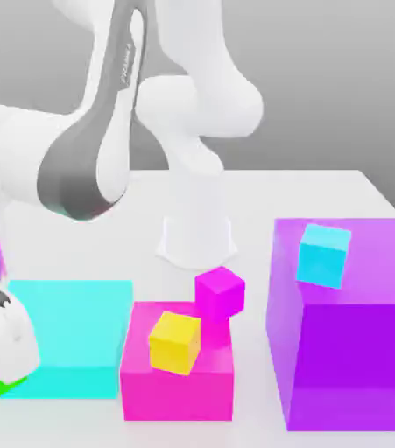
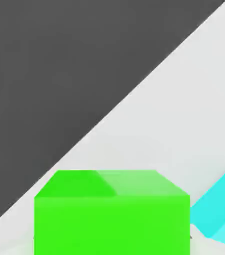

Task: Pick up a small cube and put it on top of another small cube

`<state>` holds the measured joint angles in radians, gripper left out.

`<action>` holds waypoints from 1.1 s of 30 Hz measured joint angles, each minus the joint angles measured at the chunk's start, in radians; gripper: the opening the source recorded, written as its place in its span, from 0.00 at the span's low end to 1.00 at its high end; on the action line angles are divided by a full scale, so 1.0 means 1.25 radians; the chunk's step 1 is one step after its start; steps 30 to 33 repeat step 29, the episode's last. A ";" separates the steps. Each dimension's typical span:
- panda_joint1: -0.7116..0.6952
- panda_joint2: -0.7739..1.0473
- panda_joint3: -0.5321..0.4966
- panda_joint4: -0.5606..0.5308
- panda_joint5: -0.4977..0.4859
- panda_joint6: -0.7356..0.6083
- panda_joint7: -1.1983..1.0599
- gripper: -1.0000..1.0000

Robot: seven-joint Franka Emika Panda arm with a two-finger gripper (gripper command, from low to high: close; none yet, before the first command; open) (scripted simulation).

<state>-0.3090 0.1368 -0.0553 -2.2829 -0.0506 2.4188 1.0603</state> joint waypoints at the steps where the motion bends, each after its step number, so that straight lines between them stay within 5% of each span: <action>1: 0.013 -0.029 0.010 -0.023 -0.006 -0.007 -0.022 0.00; 20: 0.300 -0.576 0.062 -0.453 0.053 -0.122 -0.573 0.00; 26: 0.313 -0.475 0.069 -0.525 0.062 0.050 -0.603 0.00; 27: 0.313 -0.463 0.070 -0.530 0.062 0.068 -0.603 1.00; 33: 0.313 -0.463 0.070 -0.530 0.062 0.068 -0.603 1.00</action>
